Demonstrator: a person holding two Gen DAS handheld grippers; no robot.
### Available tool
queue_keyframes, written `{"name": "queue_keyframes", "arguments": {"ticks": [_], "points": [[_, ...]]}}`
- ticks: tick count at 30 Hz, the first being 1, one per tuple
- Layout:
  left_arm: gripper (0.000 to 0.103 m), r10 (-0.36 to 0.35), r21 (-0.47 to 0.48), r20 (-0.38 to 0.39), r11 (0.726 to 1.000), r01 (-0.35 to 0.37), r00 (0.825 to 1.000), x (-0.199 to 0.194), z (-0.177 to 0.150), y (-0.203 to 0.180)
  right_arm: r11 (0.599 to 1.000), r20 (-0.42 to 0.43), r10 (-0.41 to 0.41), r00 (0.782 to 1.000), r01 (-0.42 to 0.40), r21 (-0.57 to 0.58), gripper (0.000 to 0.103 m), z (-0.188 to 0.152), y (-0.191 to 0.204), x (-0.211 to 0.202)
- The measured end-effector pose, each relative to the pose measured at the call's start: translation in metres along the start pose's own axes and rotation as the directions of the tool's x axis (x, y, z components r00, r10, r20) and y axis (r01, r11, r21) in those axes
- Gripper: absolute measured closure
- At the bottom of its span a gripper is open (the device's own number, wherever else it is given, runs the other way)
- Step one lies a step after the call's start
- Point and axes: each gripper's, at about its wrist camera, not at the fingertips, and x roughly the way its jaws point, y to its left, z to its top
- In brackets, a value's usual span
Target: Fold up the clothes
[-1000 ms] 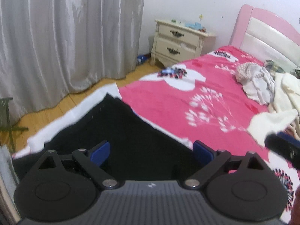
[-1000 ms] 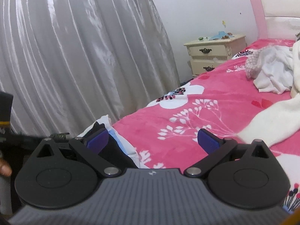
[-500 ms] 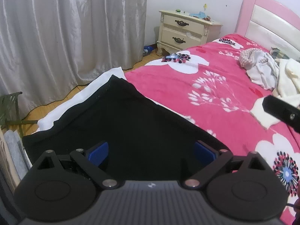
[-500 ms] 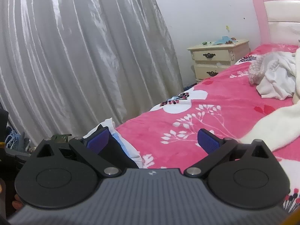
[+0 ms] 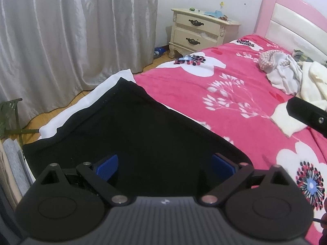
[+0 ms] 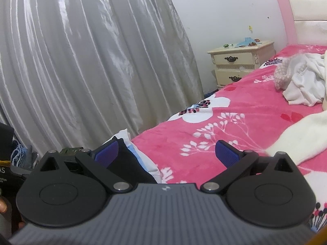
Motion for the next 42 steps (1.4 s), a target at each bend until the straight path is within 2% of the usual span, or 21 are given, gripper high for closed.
{"name": "queue_keyframes", "arguments": {"ticks": [8,14,22,24,27,30,33,35,37,38,40,42], "points": [[0.004,-0.004,0.01,0.02,1.0,0.004,1.0,-0.003,-0.003,0.002,1.0,0.008,0.012,1.0,-0.012,0.002,0.001,0.002,0.0,0.0],[0.004,-0.036,0.008,0.009,0.999,0.036,0.999,-0.003,-0.009,0.006,1.0,0.014,0.028,1.0,-0.028,0.007,0.001,0.002,0.001,0.0],[0.004,-0.095,0.004,0.015,0.996,0.095,0.995,-0.012,-0.021,0.013,1.0,0.019,-0.012,1.0,0.012,-0.022,0.001,0.002,-0.013,-0.01],[0.004,-0.094,0.019,0.026,0.995,0.094,0.995,-0.017,-0.027,0.014,0.998,0.011,-0.05,0.999,0.05,-0.035,0.001,0.002,-0.024,-0.013],[0.004,-0.136,0.05,0.033,0.99,0.134,0.99,-0.027,-0.038,0.019,0.999,-0.034,-0.031,0.999,0.03,-0.01,0.001,0.006,-0.045,-0.018],[0.004,-0.187,0.12,0.028,0.976,0.182,0.982,-0.037,-0.049,0.023,0.997,-0.073,0.021,0.997,-0.015,0.078,0.002,0.011,-0.059,-0.021],[0.005,-0.187,0.178,0.019,0.967,0.181,0.982,-0.042,-0.061,0.024,0.998,-0.132,0.059,0.989,-0.058,0.014,0.003,0.009,-0.052,-0.015],[0.007,-0.183,0.189,-0.006,0.965,0.181,0.983,-0.041,-0.069,0.024,0.991,-0.177,0.084,0.981,-0.101,-0.093,0.008,0.003,-0.035,-0.008],[0.008,-0.195,0.199,-0.046,0.959,0.2,0.98,-0.04,-0.078,0.024,0.967,-0.224,0.14,0.964,-0.182,-0.18,0.025,-0.004,-0.018,-0.002],[0.009,-0.197,0.205,-0.06,0.957,0.205,0.979,-0.04,-0.083,0.022,0.948,-0.249,0.165,0.954,-0.223,-0.227,0.029,-0.008,-0.011,0.0],[0.009,-0.187,0.215,-0.082,0.956,0.201,0.979,-0.036,-0.091,0.021,0.899,-0.301,0.208,0.931,-0.303,-0.316,0.047,-0.017,0.005,0.004],[0.009,-0.177,0.214,-0.102,0.957,0.196,0.979,-0.031,-0.097,0.022,0.855,-0.37,0.181,0.911,-0.332,-0.399,0.056,-0.026,0.012,0.013]]}}
